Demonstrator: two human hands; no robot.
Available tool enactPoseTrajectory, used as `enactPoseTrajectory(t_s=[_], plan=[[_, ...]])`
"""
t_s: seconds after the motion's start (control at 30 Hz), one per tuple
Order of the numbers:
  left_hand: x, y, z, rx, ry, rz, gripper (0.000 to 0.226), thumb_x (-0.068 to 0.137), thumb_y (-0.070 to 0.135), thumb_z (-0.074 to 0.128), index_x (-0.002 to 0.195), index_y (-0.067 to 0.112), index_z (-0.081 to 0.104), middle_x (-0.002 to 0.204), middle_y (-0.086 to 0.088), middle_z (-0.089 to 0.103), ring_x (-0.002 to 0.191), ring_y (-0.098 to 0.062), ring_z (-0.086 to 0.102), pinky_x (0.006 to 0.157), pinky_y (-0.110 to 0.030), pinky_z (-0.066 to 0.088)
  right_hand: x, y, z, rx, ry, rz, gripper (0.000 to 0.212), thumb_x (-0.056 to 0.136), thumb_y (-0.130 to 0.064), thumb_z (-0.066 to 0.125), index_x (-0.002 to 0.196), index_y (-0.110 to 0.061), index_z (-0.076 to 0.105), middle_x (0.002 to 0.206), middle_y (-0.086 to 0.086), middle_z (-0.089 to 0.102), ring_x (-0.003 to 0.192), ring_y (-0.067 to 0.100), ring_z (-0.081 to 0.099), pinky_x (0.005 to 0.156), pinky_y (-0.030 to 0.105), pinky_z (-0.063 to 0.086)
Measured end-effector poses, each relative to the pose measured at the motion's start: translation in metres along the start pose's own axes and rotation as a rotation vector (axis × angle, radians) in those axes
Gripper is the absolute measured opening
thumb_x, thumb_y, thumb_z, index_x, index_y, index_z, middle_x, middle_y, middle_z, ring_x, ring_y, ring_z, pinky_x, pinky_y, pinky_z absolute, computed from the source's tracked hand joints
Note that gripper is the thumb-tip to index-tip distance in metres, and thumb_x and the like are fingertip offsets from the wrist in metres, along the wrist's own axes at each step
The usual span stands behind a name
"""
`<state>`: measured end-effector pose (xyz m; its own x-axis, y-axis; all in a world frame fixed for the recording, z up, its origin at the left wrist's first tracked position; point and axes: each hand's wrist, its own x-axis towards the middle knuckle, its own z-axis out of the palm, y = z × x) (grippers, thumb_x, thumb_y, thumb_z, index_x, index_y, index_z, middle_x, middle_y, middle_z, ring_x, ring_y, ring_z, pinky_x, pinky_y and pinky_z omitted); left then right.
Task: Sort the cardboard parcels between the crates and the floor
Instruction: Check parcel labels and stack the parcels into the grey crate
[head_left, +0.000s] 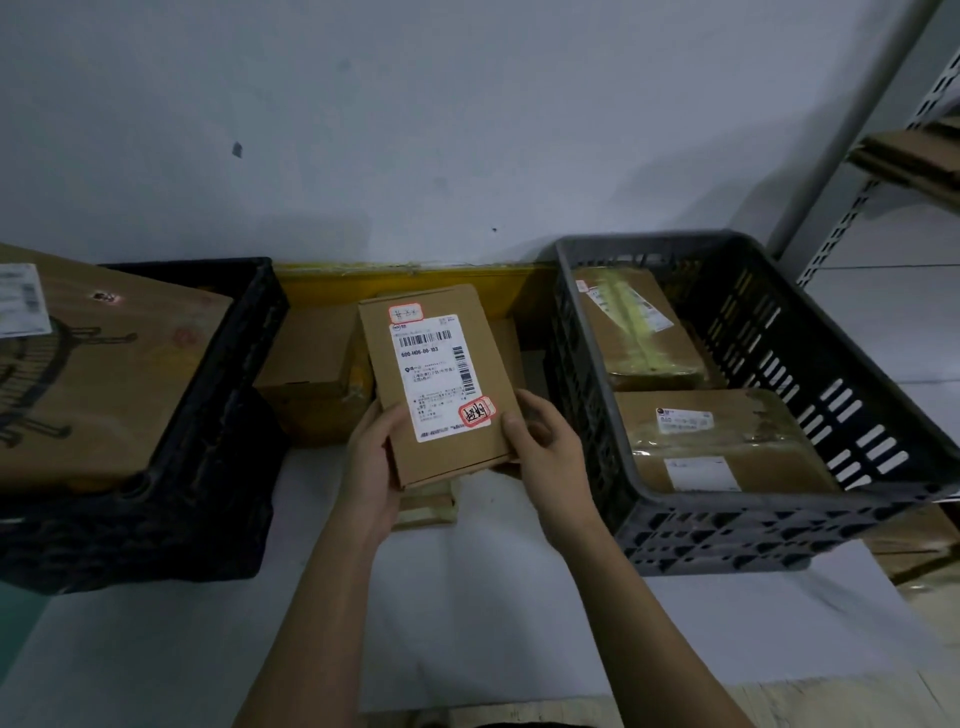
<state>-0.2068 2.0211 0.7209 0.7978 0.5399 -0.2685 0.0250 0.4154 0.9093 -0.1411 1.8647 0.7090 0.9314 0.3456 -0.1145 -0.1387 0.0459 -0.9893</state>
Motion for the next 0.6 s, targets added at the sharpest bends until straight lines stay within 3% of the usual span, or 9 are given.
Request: enactPoseTrajectory(t_s=[0.13,0.27,0.43,0.6], plan=[[0.003,0.003,-0.007,0.082,-0.046,0.003,0.039,0.099,0.036,0.054,0.139,0.036,0.053,0.117,0.006,0.073,0.101,-0.015,0.072,0.075,-0.037,0.058,-0.002,0.002,0.010,0.099,0.067,-0.032,0.036,0.099,-0.020,0.059,0.135,-0.023,0.056,0.114,0.001,0.070,0.103,0.014,0.070,0.073,0.026,0.060],[0.007,0.006,-0.024,0.115,-0.092,-0.033,0.063,0.085,0.040,0.067,0.144,0.036,0.045,0.126,0.001,0.068,0.109,-0.022,0.069,0.078,-0.052,0.060,0.001,0.002,0.018,0.117,0.163,-0.052,0.036,0.099,-0.020,0.059,0.136,-0.022,0.055,0.114,0.002,0.071,0.105,0.015,0.069,0.073,0.025,0.060],[0.011,0.010,-0.043,0.135,-0.117,0.021,0.068,0.082,0.024,0.072,0.145,0.030,0.047,0.124,0.004,0.069,0.106,-0.018,0.071,0.073,-0.047,0.061,0.002,0.002,0.028,0.014,0.150,-0.078,0.035,0.100,-0.021,0.057,0.135,-0.025,0.056,0.112,-0.004,0.071,0.101,0.009,0.069,0.072,0.026,0.060],[0.017,0.014,-0.038,0.089,-0.100,0.063,0.072,0.075,0.025,0.074,0.141,0.033,0.049,0.123,0.003,0.070,0.107,-0.023,0.071,0.079,-0.051,0.060,0.003,-0.005,0.024,-0.029,0.163,-0.113,0.039,0.100,-0.016,0.058,0.138,-0.026,0.056,0.113,-0.010,0.069,0.103,0.005,0.067,0.078,0.022,0.059]])
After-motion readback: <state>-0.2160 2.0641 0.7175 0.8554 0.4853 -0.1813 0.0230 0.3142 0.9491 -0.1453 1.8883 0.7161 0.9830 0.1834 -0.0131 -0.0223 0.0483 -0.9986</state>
